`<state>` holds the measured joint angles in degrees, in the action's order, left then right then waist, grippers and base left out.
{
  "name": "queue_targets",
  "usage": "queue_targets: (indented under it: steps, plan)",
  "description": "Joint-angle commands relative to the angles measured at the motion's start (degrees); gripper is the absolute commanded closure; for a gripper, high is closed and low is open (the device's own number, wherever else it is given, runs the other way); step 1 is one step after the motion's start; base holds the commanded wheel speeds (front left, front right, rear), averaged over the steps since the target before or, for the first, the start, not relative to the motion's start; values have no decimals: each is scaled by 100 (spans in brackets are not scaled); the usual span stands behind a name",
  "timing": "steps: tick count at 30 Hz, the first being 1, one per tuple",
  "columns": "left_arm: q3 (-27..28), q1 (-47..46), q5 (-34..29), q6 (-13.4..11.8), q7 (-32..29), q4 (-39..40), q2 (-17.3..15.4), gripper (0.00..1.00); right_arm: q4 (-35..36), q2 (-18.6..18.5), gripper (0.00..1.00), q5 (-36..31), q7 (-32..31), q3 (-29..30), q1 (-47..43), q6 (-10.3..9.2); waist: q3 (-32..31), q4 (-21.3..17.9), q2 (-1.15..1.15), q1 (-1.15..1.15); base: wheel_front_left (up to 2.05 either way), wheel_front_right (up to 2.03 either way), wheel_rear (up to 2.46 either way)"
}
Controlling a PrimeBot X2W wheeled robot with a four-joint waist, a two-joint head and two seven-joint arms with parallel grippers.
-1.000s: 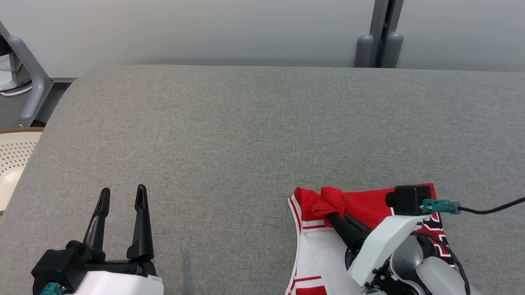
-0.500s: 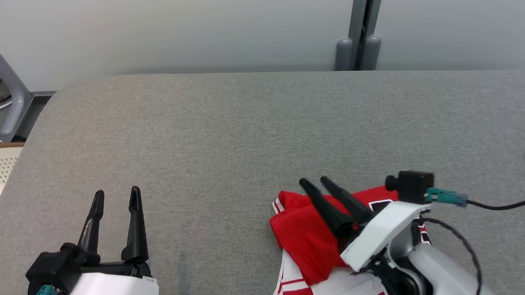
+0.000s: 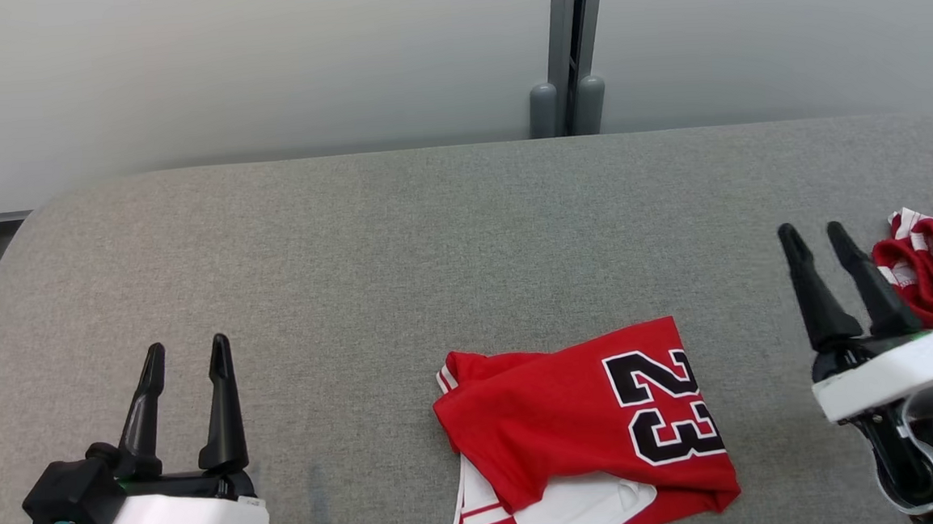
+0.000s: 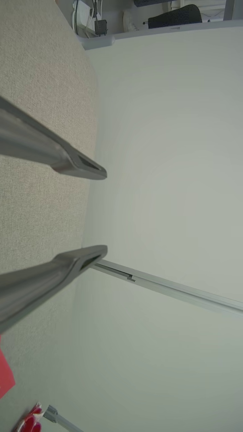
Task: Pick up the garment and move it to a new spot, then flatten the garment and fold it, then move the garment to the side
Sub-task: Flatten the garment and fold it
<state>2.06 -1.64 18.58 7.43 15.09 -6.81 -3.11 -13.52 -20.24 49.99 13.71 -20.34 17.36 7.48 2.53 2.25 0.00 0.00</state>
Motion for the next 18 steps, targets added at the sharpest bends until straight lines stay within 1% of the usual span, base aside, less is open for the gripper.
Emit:
queue_targets:
  steps: [1, 4, 6, 9, 14, 15, 18]
  plan:
    - [44, 17, -34, 10, 6, 39, -20, 0, -35, -6, 0, -129, 60, 135, -129, 3, -4, -14, 0, 0, 0, 0, 0]
    - [76, 56, -44, 10, 6, 97, -8, 0, -28, 105, 0, -423, 107, 571, -362, 3, -7, -33, 0, 0, 0, 0, 0]
    - [101, 73, -47, 10, 6, 130, -4, 0, 50, 186, 0, -567, 116, 733, -462, 3, -3, -44, 0, 0, 0, 0, 0]
    - [130, 90, -60, 10, 6, 171, 3, 0, 141, 296, 0, -733, 92, 863, -567, 3, -3, -49, 0, 0, 0, 0, 0]
    - [149, 108, -90, 10, 6, 216, 8, 0, 274, 405, 0, -1219, 91, 999, -644, 3, -31, -30, 0, 0, 0, 0, 0]
    - [155, 113, -84, 10, 6, 219, 10, 0, 289, 473, 0, -1417, 95, 1106, -681, 3, -50, -23, 0, 0, 0, 0, 0]
    - [140, 139, -36, -7, 6, 233, 11, 0, 282, 526, 0, -1826, 112, 1331, -742, 3, -66, -23, 0, 0, 0, 0, 0]
